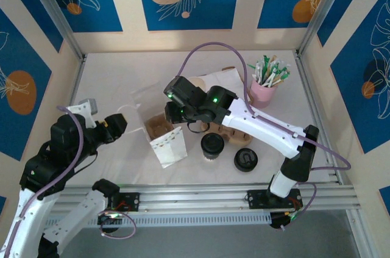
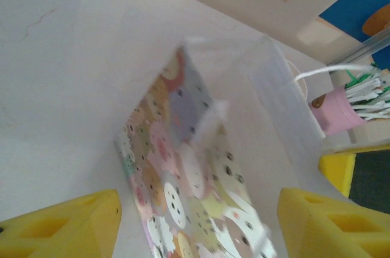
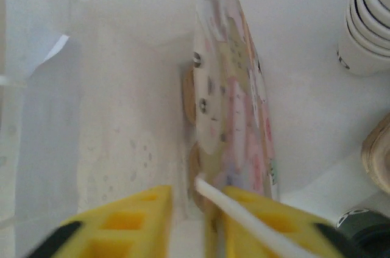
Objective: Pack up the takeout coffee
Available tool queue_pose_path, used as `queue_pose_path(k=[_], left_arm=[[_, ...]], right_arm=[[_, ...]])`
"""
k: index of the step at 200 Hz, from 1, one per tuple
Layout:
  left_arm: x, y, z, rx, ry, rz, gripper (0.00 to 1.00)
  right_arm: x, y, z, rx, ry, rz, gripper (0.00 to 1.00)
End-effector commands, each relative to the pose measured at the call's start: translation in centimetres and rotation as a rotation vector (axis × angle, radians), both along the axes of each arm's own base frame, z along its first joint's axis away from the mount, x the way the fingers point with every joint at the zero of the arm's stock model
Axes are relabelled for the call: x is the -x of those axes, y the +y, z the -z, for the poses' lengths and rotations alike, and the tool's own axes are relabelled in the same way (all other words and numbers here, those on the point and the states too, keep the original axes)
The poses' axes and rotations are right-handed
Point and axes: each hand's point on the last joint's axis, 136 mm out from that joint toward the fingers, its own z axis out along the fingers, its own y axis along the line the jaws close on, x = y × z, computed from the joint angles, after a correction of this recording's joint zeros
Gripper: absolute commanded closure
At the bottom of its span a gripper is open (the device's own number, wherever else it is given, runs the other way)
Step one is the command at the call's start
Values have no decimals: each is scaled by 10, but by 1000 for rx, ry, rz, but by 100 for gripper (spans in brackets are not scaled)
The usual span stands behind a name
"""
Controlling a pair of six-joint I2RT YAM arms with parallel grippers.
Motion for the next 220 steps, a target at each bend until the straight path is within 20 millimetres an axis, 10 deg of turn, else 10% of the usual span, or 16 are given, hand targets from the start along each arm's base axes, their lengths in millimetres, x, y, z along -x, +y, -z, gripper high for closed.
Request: queue_pose_path(k=[1, 76, 152, 220], left_arm=[[-11, -5, -7, 23, -39, 2, 31], [-15, -11, -6, 16, -52, 34, 34], [-13, -24, -6, 57, -41, 94, 38], [-9, -25, -3, 52, -32, 111, 39]], right_arm=[[1, -7, -4, 15, -15, 9, 57], [18, -34, -42, 107, -114, -126, 8], [69, -125, -74, 210, -270, -149, 1], [87, -197, 32, 139, 87, 87, 6]])
